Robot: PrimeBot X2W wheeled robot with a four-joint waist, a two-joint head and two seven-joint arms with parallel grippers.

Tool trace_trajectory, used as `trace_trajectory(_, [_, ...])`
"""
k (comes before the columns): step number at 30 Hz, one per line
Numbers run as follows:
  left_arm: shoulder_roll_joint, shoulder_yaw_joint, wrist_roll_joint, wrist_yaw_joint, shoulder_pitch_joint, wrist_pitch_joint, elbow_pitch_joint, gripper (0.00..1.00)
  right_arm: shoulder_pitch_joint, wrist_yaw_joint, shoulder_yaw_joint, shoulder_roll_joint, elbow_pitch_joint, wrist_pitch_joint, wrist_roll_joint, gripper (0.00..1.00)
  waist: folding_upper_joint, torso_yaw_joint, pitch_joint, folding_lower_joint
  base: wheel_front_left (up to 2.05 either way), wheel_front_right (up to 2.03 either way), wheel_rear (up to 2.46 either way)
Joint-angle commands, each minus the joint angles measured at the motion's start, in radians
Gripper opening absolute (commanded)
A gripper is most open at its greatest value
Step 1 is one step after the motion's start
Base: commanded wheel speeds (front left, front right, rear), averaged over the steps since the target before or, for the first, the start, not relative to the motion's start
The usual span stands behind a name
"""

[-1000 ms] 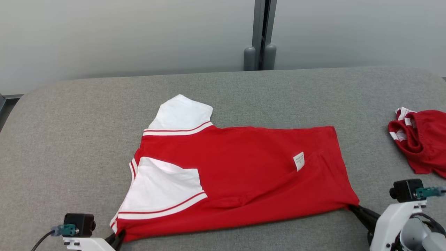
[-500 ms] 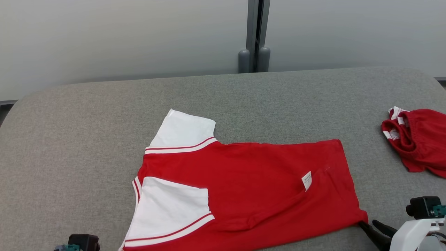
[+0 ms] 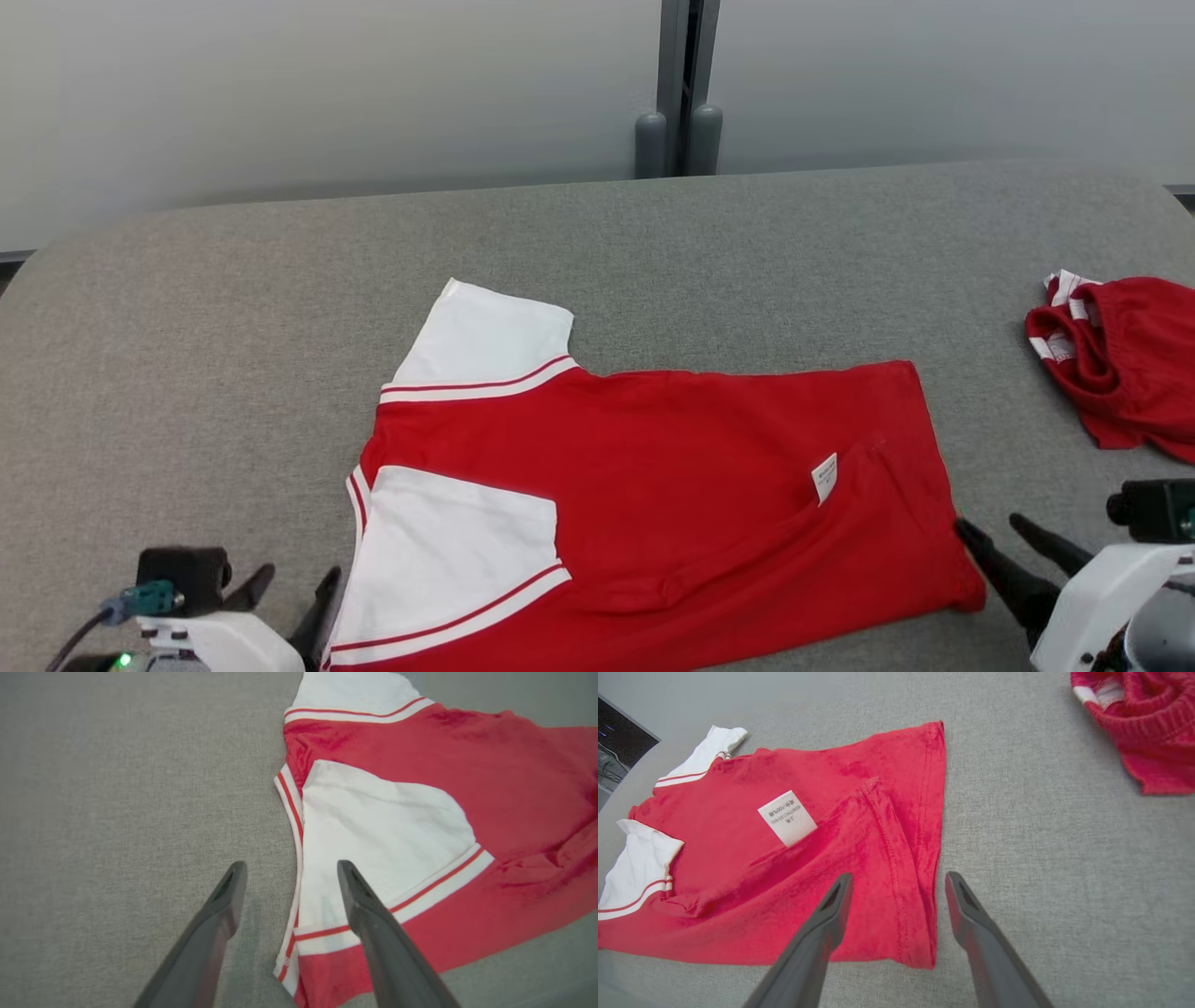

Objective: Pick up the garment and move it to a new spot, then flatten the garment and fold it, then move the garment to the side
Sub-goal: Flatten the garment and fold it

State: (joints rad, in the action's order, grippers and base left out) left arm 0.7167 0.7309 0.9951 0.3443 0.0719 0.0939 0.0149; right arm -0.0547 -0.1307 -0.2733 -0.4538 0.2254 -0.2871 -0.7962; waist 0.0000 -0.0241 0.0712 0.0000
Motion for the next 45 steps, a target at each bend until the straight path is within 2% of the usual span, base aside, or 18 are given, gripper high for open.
trace_trajectory(1, [0.011,-0.018,-0.016,0.006,0.037,-0.021,0.006,1.0,-0.013,0.0,0.033,0.008,-0.024,0.026,0.03,1.0,0.0,-0.01,0.019,0.0,0.0,0.0,0.0])
trace_trajectory(7, [0.022,-0.034,-0.071,-0.029,0.163,-0.024,0.0,1.0,-0.096,0.0,0.112,0.083,-0.041,0.094,0.125,1.0,0.0,-0.035,0.075,0.0,0.0,0.0,0.0])
trace_trajectory(14, [0.02,-0.034,-0.107,-0.125,0.385,0.051,-0.081,1.0,-0.286,0.0,0.106,0.139,0.063,0.118,0.173,1.0,0.0,-0.067,0.162,0.0,0.0,0.0,0.0])
trace_trajectory(19, [0.003,-0.039,-0.091,-0.215,0.553,0.121,-0.185,1.0,-0.438,0.0,0.059,0.159,0.184,0.101,0.152,1.0,0.0,-0.093,0.233,0.0,0.0,0.0,0.0])
trace_trajectory(28, [-0.038,-0.004,-0.106,-0.373,0.821,0.258,-0.399,1.0,-0.639,0.0,-0.095,0.186,0.336,0.037,0.073,1.0,0.0,-0.143,0.348,0.0,0.0,0.0,0.0])
trace_trajectory(29, [-0.038,-0.004,-0.106,-0.373,0.821,0.258,-0.399,1.0,-0.639,0.0,-0.095,0.186,0.336,0.037,0.073,1.0,0.0,-0.143,0.348,0.0,0.0,0.0,0.0])
trace_trajectory(33, [-0.055,0.017,-0.093,-0.426,0.9,0.323,-0.493,1.0,-0.693,0.0,-0.162,0.203,0.372,0.032,0.043,1.0,0.0,-0.17,0.383,0.0,0.0,0.0,0.0])
trace_trajectory(37, [-0.061,0.049,-0.094,-0.458,0.951,0.369,-0.574,1.0,-0.733,0.0,-0.228,0.223,0.392,0.042,0.005,1.0,0.0,-0.197,0.402,0.0,0.0,0.0,0.0])
trace_trajectory(45, [-0.081,0.113,-0.049,-0.475,1.002,0.399,-0.697,1.0,-0.781,0.0,-0.361,0.225,0.398,0.088,-0.073,1.0,0.0,-0.246,0.422,0.0,0.0,0.0,0.0])
